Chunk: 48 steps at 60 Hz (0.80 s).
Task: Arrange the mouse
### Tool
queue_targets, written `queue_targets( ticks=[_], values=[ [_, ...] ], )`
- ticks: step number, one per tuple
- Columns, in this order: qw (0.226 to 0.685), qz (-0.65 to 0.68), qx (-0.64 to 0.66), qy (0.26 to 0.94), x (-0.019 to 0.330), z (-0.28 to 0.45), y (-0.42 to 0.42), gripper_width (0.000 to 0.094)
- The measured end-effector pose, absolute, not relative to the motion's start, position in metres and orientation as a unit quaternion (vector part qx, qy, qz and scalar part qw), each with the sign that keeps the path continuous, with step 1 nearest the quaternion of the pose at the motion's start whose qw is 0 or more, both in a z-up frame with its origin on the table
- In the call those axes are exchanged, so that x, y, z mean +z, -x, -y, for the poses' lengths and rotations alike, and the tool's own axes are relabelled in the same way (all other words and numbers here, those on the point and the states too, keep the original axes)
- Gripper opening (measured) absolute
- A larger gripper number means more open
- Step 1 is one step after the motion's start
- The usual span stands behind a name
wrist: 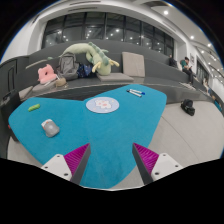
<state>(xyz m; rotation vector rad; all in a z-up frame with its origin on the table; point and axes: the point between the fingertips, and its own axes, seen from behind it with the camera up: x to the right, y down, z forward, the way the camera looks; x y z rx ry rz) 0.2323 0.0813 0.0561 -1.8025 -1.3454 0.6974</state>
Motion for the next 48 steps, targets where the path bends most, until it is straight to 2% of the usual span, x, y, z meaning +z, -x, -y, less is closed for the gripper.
queue_targets(
  ticks=[9, 34, 48],
  values=[
    [0.377, 0.545, 0.288, 0.692, 0.060, -0.050, -0.220, 0.0865],
    [0.344, 0.596, 0.336, 0.642, 0.046, 0.114, -0.140, 0.0855],
    [0.348, 0.618, 0.326, 0.625, 0.033, 0.153, -0.096, 0.0856]
  ],
)
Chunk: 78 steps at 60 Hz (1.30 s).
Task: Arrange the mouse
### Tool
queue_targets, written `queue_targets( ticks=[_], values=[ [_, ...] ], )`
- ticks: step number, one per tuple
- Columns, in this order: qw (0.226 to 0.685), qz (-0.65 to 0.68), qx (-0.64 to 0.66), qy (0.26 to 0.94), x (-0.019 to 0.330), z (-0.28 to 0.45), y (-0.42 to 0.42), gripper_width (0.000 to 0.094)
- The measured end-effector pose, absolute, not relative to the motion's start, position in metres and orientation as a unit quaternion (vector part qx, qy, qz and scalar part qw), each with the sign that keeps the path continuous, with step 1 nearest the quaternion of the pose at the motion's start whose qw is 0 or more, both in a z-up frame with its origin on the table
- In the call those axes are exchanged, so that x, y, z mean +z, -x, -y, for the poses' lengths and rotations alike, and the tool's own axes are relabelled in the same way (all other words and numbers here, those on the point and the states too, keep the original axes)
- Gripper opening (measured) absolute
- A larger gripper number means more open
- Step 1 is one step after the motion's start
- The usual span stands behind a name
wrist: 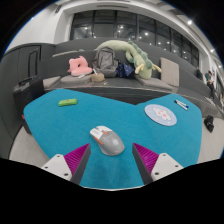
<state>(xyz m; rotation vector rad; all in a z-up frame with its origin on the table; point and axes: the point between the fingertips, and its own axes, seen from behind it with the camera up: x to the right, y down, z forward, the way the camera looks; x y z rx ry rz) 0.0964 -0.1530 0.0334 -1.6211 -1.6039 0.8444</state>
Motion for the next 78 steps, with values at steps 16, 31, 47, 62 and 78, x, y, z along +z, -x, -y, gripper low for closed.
queue_targets(
  ticks=[16, 31, 47, 62, 78],
  values=[
    [0.344, 0.631, 0.295, 0.630, 0.008, 0.157, -0.052, 0.0859],
    [0.326, 0.614, 0.284, 0.660, -0.005, 0.144, -0.010, 0.0856],
    [0.325, 0.580, 0.270, 0.697, -0.012, 0.109, 0.026, 0.0864],
    [0.289, 0.588, 0.279, 0.701, -0.020, 0.128, 0.019, 0.0442],
    [0.316, 0.606, 0.309, 0.662, 0.039, 0.119, 0.036, 0.0331]
  ],
)
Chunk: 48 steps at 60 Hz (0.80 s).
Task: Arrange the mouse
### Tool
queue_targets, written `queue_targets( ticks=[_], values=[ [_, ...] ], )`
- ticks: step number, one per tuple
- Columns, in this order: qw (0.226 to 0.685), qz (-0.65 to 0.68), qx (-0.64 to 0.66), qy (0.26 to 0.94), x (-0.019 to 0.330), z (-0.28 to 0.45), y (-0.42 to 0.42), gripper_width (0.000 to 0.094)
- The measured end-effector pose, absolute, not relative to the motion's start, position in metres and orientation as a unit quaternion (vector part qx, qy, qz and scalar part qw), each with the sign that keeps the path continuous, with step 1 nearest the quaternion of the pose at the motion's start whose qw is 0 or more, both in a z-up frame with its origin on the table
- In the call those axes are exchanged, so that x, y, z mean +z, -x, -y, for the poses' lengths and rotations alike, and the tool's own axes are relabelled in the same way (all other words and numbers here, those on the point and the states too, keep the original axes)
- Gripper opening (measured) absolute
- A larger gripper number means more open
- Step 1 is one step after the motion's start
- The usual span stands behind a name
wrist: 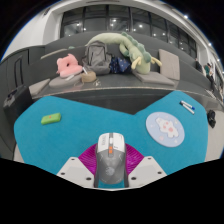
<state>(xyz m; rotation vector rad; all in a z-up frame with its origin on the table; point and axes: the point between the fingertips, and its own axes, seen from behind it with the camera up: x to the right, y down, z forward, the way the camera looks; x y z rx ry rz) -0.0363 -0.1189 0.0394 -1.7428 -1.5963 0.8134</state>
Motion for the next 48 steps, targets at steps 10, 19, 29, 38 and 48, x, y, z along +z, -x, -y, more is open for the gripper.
queue_targets(
  ticks=[10, 19, 29, 38, 48],
  values=[
    [0.361, 0.570, 0.332, 0.659, 0.110, 0.040, 0.094, 0.0331],
    [0.399, 0.561, 0.287, 0.667, 0.098, -0.061, 0.131, 0.0330],
    [0.354, 0.582, 0.242, 0.691, 0.022, -0.111, 0.133, 0.0344],
    [0.328, 0.575, 0.223, 0.716, -0.017, -0.128, 0.124, 0.0385],
    [0.313, 0.577, 0.233, 0.717, -0.019, -0.124, 0.122, 0.0546]
  ],
)
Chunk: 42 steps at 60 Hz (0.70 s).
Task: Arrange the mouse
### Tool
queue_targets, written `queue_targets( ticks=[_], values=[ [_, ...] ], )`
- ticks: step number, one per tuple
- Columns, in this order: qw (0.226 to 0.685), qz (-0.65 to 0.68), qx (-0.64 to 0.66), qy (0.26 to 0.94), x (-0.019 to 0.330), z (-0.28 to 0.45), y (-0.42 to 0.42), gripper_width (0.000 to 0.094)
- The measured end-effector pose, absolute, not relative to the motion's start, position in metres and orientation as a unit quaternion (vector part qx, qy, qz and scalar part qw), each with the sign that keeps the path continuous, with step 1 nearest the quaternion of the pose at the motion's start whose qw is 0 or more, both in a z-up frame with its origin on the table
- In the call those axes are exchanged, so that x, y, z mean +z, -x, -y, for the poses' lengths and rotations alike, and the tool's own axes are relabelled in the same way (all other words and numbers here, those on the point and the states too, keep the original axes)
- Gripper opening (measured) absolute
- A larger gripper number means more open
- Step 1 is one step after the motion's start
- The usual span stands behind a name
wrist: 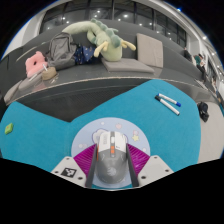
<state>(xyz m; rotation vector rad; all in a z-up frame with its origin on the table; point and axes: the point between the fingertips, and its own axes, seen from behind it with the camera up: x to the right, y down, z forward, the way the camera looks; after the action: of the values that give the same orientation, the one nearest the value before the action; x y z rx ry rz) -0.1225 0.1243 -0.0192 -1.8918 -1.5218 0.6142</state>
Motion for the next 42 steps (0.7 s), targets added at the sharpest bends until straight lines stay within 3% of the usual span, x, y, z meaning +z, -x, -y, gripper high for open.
queue_targets(
  ticks=[5, 7, 22, 28, 42],
  values=[
    [0.311, 0.586, 0.219, 0.716, -0.015, -0.126, 0.111, 0.0873],
    [0.316, 0.586, 0.223, 0.712, -0.005, -0.125, 0.106, 0.0836],
    [0.367, 0.561, 0.273, 0.690, 0.110, -0.079, 0.012, 0.0852],
    [0.374, 0.567, 0.279, 0.679, 0.140, -0.052, -0.039, 0.0857],
    [0.338, 0.581, 0.270, 0.689, 0.146, -0.006, -0.137, 0.0856]
  ],
)
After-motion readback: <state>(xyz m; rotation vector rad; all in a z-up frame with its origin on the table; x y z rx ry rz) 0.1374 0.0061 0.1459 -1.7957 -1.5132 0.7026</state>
